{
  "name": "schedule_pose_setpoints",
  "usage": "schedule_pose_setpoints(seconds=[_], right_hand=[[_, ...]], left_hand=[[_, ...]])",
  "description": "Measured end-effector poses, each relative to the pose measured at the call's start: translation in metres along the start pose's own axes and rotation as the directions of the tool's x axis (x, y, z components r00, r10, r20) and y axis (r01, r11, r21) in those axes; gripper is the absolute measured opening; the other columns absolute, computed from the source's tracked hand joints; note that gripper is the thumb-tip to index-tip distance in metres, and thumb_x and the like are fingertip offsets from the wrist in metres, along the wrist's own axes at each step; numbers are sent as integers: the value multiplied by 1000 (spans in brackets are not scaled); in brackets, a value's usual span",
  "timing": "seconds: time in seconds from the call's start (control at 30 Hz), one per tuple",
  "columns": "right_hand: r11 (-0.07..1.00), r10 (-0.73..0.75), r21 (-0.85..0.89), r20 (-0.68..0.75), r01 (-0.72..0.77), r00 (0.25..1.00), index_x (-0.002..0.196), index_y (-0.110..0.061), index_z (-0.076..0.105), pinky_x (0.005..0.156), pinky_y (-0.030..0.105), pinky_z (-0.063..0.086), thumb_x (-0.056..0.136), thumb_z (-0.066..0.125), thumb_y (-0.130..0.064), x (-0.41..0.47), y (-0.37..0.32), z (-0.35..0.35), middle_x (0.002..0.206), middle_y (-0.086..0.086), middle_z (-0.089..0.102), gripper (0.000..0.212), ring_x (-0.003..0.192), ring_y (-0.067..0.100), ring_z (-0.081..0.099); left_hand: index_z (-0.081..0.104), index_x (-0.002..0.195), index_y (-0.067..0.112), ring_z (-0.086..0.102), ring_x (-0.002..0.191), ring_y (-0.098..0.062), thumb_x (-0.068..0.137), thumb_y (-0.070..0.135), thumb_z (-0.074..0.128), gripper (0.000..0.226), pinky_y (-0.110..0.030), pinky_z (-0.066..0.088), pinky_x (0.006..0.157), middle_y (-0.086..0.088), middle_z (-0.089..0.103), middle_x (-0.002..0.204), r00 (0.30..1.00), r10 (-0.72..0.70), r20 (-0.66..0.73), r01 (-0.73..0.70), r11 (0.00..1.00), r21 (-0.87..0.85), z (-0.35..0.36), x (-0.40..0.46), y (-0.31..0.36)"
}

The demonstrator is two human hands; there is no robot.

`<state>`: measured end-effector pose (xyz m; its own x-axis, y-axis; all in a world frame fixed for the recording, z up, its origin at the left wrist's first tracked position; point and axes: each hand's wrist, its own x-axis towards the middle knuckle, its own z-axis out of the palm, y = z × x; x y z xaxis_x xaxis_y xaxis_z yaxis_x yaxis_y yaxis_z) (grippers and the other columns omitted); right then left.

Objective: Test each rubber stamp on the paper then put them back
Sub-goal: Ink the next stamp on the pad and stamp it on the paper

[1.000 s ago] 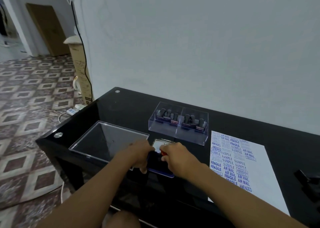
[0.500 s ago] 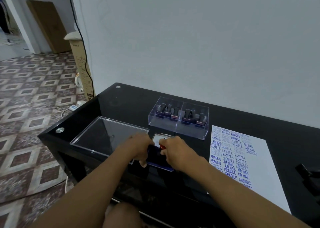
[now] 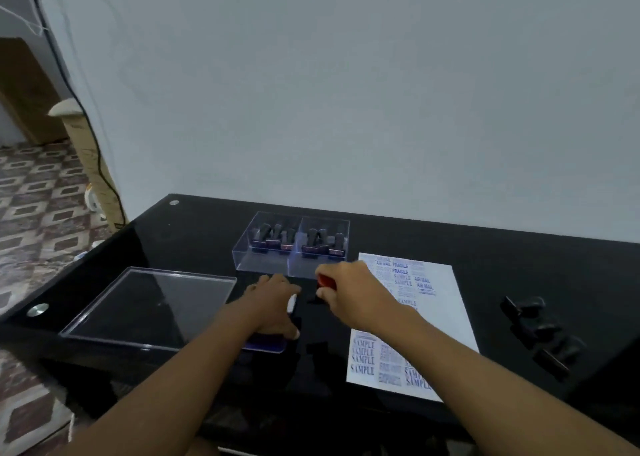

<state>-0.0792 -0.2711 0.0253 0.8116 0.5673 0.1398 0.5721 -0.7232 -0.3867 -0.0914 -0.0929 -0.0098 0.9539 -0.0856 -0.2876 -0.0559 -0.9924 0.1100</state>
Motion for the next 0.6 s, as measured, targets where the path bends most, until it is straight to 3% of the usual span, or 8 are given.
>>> schedule_pose_setpoints(seconds=[0.13, 0.27, 0.33, 0.43, 0.6], right_hand=[[991, 131, -3, -45, -132, 990, 88, -18, 59, 61, 19, 35, 94, 59, -23, -30, 52, -29, 87, 2, 59, 8, 75, 17, 54], [973, 232, 0, -91, -233, 969, 103, -16, 66, 71, 30, 51, 94, 61, -20, -50, 105, -56, 97, 0, 67, 11, 83, 17, 58], [961, 274, -11, -96, -276, 957, 100, -18, 65, 73, 34, 54, 93, 61, -20, -52, 125, -62, 95, 0, 66, 8, 85, 20, 60], [942, 330, -38, -91, -334, 940, 97, -16, 65, 63, 28, 50, 93, 60, -21, -51, 149, -66, 94, 3, 64, 8, 76, 18, 60], [933, 355, -33, -78, -359, 931, 103, -13, 65, 66, 30, 54, 93, 60, -20, -46, 169, -61, 97, 5, 64, 14, 78, 20, 61]], left_hand=[[31, 149, 19, 23, 141, -28, 76, 45, 75, 90, -45, 28, 114, -5, 28, 152, 991, 131, 25, -130, 990, -52, 0, 20, 58], [58, 124, 21, 44, 127, -25, 72, 38, 81, 60, -47, 39, 105, 0, 48, 132, 964, 264, 41, -256, 955, -149, 6, 42, 103], [52, 132, 18, 40, 133, -25, 74, 36, 80, 67, -45, 36, 109, -2, 43, 141, 959, 279, 45, -269, 950, -160, 7, 47, 113], [27, 150, 13, 26, 143, -24, 77, 36, 78, 91, -40, 27, 116, -4, 22, 158, 961, 261, 93, -249, 961, -120, 14, 56, 122], [25, 150, 13, 31, 141, -24, 79, 32, 78, 91, -40, 30, 114, -4, 25, 157, 961, 227, 159, -213, 972, -100, 18, 57, 126]])
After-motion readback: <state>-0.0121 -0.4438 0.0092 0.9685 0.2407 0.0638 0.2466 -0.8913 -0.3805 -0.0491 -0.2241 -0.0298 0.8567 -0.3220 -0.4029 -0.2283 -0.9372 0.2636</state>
